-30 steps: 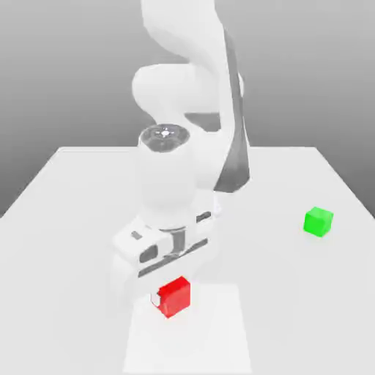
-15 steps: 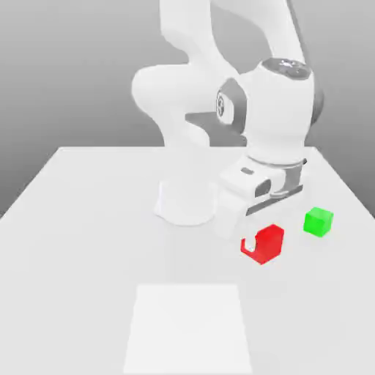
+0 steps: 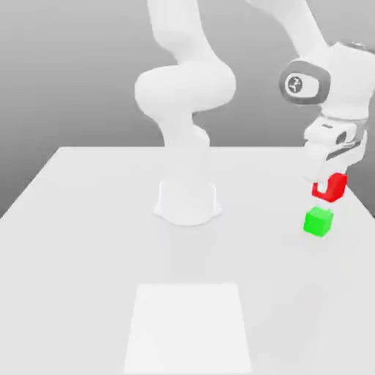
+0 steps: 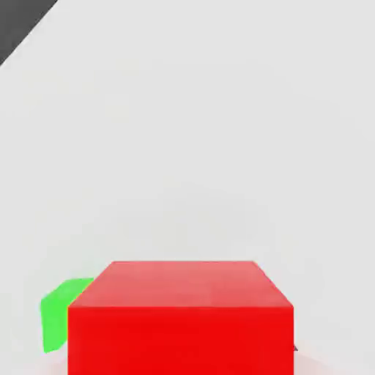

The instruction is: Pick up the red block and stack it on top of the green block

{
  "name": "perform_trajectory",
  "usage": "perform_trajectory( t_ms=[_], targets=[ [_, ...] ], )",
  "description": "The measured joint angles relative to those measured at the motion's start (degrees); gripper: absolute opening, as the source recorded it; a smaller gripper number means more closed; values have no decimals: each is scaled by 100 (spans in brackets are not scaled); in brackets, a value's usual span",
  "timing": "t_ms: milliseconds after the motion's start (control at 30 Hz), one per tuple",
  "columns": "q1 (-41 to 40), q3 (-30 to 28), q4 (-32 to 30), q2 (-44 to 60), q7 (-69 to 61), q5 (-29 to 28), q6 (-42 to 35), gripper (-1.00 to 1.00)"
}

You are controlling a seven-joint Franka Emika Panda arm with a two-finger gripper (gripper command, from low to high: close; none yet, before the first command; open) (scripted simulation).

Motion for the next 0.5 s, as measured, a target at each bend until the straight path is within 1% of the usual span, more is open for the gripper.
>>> perform_trajectory(
  t_ms=[33,100,167,200,233,300,333,500],
  targets=[
    [44,126,-18,114,126,22,143,-100],
    [-55,320,-35,459,353,-150,508,-100],
    [-280,486,-47,877,658,-556,915,-100],
    [-415,544,-54,1105,886,-881,1123,-100],
    [-531,545,-60,1347,1199,-1330,1328,-100],
    [-530,544,-60,1347,1204,-1335,1334,-100],
    [-529,544,-60,1348,1206,-1337,1336,100],
    [-529,544,-60,1348,1206,-1337,1336,100]
  ],
)
